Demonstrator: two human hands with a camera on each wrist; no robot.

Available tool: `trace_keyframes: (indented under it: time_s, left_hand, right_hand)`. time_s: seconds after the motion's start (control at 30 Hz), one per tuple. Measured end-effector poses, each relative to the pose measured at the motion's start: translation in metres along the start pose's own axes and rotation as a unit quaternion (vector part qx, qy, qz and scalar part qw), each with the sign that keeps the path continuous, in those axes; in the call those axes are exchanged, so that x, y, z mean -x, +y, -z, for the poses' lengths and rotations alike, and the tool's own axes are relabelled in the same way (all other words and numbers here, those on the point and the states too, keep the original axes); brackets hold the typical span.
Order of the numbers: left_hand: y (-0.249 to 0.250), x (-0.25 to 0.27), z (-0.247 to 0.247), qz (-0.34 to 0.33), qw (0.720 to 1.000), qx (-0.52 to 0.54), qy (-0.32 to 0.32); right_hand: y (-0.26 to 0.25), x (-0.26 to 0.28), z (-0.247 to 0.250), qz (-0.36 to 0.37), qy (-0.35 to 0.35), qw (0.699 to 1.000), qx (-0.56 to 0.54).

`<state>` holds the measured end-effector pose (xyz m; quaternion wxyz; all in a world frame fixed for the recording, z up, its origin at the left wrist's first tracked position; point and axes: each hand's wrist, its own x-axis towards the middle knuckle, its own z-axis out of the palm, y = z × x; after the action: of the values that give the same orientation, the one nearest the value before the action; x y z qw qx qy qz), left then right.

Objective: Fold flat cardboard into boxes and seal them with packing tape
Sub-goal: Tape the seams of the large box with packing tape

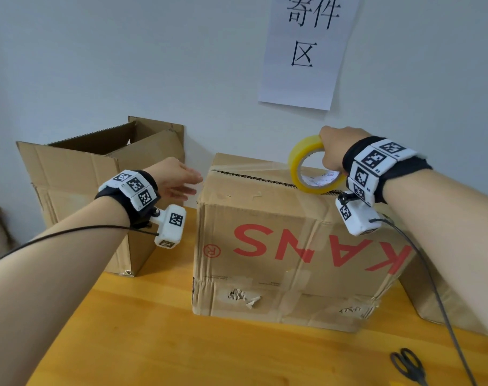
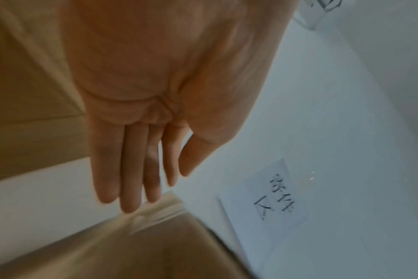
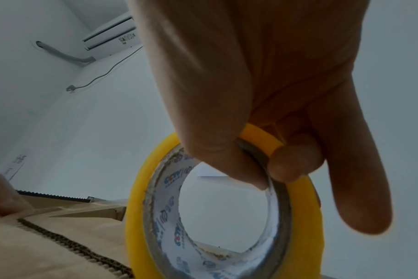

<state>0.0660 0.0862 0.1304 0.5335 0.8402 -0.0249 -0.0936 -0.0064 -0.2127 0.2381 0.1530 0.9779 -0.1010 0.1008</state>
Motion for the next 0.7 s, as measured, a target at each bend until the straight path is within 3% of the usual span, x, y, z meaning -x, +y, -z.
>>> trace_keyframes:
  time_s: [0.1, 0.3, 0.43, 0.6, 0.7]
  left_hand:
    - [0.014, 0.008, 0.003, -0.025, 0.995, 0.092, 0.021]
    - [0.027, 0.029, -0.006, 0.022, 0.995, 0.070, -0.068]
    - [0.029, 0.037, -0.016, 0.047, 0.995, -0.004, -0.083]
    - [0.047, 0.035, -0.012, -0.046, 0.989, -0.139, 0.032]
    - [0.059, 0.039, -0.010, -0.087, 0.959, -0.268, -0.032]
  right_hand:
    - [0.000, -0.001, 0.000, -0.002, -0.003, 1.000, -0.003]
    - [0.002, 0.000, -0.001, 0.003, 0.006, 1.000, -0.011]
    - [0.004, 0.001, -0.002, 0.008, 0.014, 1.000, -0.021]
    - [0.004, 0.001, -0.005, 0.016, 0.023, 1.000, -0.013]
    - [0.005, 0.001, -0.005, 0.015, 0.022, 1.000, -0.014]
